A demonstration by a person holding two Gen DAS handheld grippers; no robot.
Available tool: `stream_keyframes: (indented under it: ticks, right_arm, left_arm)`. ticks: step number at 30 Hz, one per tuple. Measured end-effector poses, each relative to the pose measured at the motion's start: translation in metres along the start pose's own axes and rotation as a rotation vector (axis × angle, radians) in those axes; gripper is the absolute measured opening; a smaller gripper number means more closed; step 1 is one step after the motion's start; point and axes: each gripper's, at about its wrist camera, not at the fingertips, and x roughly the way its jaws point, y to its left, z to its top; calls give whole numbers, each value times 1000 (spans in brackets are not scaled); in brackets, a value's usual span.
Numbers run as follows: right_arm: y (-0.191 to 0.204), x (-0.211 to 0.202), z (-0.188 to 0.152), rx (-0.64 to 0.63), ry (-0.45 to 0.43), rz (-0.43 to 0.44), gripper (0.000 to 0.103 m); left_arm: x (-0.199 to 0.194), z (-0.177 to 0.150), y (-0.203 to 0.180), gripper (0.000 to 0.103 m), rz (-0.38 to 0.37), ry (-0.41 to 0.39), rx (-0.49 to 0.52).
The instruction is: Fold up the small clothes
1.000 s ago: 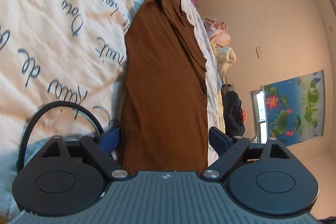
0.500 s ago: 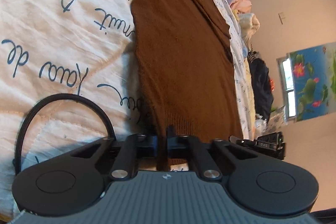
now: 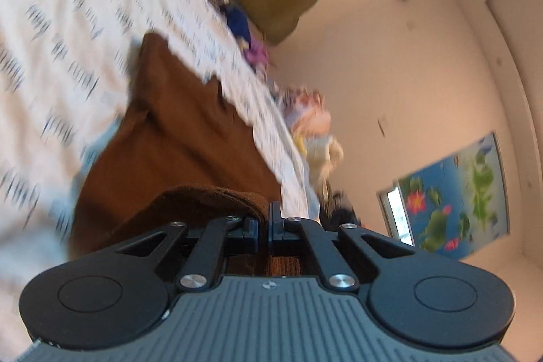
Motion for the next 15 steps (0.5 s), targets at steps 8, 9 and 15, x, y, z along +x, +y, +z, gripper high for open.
stream_keyframes:
  ticks: [8,9,15]
  right_arm:
    - [-34,82,131,158,-152,49,6]
    - [-40,91,143,173,-158,43,6]
    - [-83,137,187,253,-159,-18,6]
  left_arm:
    - [126,99,7,3,82,-31,-20]
    - [142,108,11,3,101,-27,-24]
    - [204,143,32,3,170,-54,-16]
